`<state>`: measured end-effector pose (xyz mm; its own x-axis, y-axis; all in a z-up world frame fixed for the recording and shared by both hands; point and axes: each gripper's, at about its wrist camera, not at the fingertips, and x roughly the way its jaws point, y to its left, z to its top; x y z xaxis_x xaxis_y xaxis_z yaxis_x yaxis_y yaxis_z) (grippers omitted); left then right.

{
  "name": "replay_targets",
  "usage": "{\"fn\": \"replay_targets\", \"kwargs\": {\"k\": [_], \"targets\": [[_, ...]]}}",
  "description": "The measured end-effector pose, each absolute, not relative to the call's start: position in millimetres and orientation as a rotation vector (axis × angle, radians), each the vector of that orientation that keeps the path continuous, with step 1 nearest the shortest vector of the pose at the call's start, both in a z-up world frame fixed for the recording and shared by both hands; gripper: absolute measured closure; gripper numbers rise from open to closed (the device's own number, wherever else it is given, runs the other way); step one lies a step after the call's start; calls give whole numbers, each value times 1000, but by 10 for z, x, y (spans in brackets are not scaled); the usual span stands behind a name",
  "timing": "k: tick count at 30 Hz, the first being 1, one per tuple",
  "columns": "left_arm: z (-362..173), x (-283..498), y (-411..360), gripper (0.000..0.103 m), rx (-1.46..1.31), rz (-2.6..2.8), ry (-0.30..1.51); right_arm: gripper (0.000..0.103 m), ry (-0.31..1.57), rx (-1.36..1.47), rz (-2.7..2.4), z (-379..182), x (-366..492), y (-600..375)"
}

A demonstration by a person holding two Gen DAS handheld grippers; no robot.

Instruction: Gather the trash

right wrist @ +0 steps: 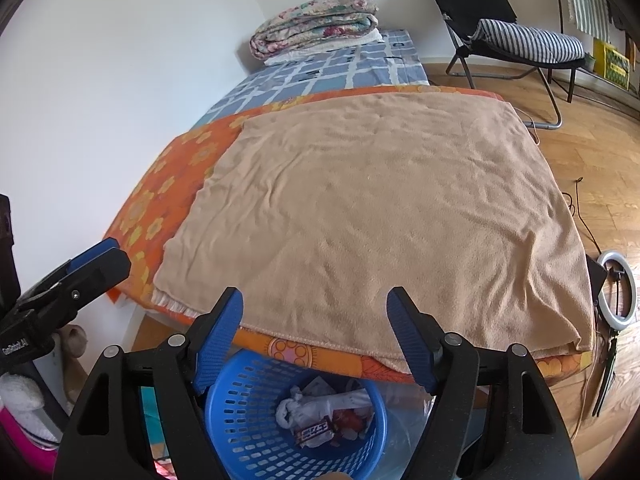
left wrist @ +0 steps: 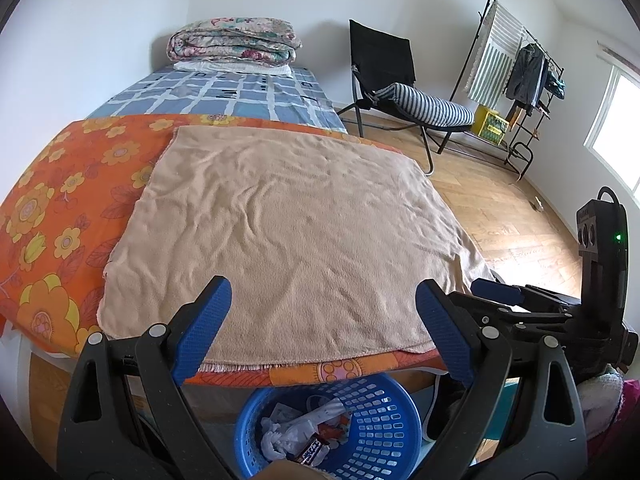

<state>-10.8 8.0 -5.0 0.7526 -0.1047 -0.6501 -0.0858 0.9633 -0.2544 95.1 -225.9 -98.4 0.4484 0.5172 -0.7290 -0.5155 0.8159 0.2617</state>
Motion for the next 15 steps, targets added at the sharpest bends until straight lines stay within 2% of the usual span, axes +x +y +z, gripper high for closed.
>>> {"fn": "replay_targets", "kwargs": {"k": [15], "targets": [[-67, -120, 72, 8, -274, -13, 724, 25, 929, 17, 652, -1021, 964, -2252]]}}
